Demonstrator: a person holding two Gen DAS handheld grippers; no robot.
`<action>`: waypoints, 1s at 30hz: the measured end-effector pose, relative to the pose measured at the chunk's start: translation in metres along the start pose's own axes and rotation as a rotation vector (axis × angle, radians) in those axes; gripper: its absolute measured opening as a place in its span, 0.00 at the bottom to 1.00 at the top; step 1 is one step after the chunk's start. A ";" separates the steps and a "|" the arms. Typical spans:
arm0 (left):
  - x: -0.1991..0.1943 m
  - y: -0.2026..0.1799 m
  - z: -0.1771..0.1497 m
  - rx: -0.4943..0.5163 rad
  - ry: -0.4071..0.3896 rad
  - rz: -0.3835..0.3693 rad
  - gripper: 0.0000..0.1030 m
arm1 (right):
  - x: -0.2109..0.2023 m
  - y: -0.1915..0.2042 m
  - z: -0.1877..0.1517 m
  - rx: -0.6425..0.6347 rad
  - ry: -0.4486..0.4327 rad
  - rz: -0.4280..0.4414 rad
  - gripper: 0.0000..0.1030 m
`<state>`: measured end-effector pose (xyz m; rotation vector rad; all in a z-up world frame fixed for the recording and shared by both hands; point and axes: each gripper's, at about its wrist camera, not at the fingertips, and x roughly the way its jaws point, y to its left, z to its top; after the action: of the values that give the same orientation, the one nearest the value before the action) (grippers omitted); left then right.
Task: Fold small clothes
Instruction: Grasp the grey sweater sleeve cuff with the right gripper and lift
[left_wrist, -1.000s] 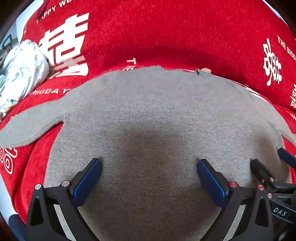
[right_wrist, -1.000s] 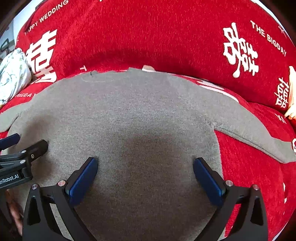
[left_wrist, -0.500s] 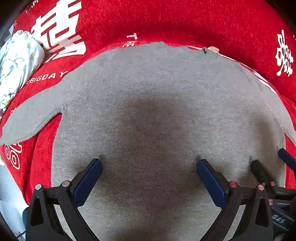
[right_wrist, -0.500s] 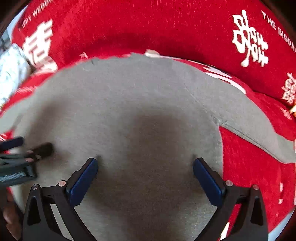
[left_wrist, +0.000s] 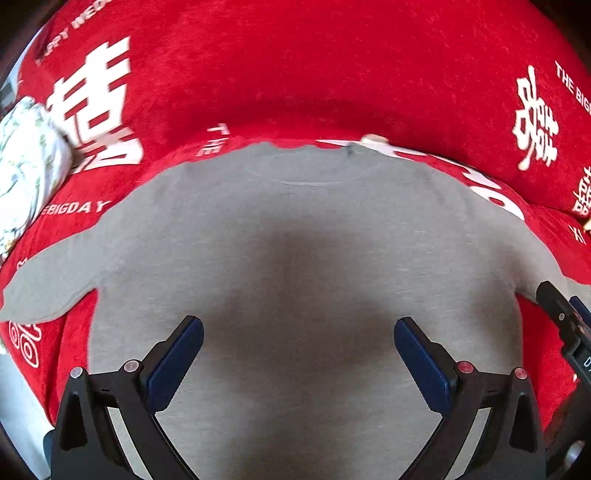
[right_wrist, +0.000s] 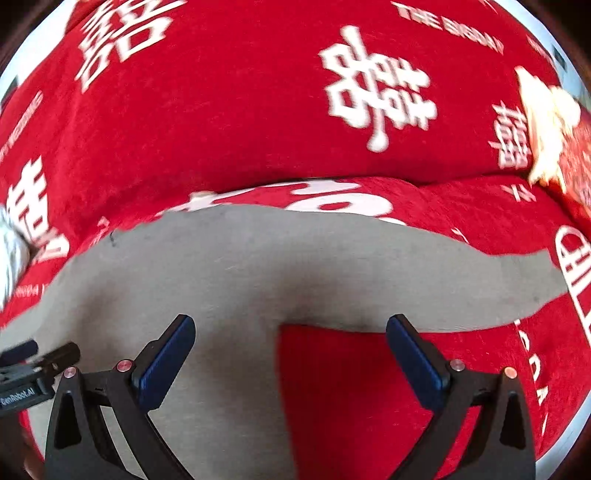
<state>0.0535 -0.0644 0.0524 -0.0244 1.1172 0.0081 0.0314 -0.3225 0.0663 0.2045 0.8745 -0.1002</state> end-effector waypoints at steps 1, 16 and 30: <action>0.001 -0.006 0.002 0.008 0.002 -0.012 1.00 | 0.000 -0.007 0.001 0.015 -0.001 -0.002 1.00; 0.018 -0.112 0.018 0.148 0.006 -0.066 1.00 | 0.004 -0.117 0.013 0.137 -0.001 -0.081 0.99; 0.033 -0.179 0.034 0.246 -0.025 -0.061 1.00 | 0.013 -0.282 0.008 0.403 -0.026 -0.282 0.99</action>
<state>0.1020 -0.2432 0.0405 0.1613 1.0857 -0.1832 -0.0025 -0.5995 0.0229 0.4545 0.8473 -0.5435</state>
